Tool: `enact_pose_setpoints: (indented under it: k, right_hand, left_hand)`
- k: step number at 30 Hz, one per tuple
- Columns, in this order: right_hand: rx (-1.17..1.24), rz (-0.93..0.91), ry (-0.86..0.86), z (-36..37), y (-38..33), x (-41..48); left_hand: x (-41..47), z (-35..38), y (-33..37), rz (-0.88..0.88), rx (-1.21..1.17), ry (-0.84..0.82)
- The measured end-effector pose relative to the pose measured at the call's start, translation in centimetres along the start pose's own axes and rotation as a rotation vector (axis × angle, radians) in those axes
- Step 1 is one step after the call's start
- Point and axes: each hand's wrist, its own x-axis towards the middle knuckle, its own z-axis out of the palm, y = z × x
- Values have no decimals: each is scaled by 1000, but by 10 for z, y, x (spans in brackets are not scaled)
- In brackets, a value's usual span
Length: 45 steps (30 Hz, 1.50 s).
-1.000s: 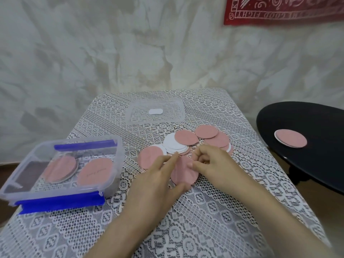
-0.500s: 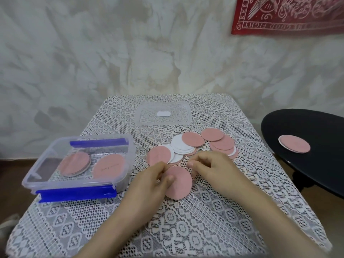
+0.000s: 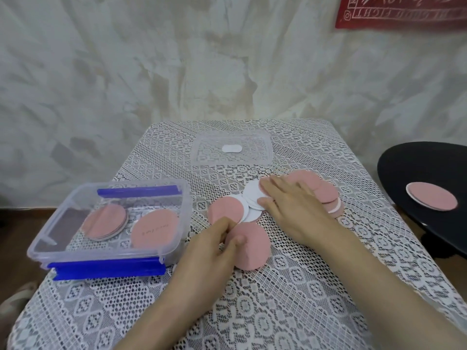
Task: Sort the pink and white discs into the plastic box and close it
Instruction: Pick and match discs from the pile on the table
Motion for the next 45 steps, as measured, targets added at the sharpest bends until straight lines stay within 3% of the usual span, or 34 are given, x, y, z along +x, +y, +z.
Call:
enact_pose_setpoints:
  k: [11,17,20,23,27,33,38,45]
  right_hand:
    - [-50,-51,-49,6,-23,-81]
    - [52,-68,-56,-3,-23,-100]
    - [138,-14,33,-9,-12,-90]
    - [46,79,127,-7,11,-65]
    - [39,188,76,0,27,-45]
    - [144,22,-12,-12,-5,-71]
    - [189,1,-48,-19,-14,-93]
    - [361,4,77,-13,-10,-93]
  left_hand:
    - [-8,-4,5,-10,-93,55]
    - [-11,-5,7,-39,-127,82]
    - [-9,-3,6,-53,-150,76]
    - [-6,1,6,-47,-173,77]
    - [-1,4,5,-52,-190,75]
    - [0,5,6,-46,-245,89]
    - [-8,2,11,-61,-275,86]
    - [-13,-2,13,-71,-249,85]
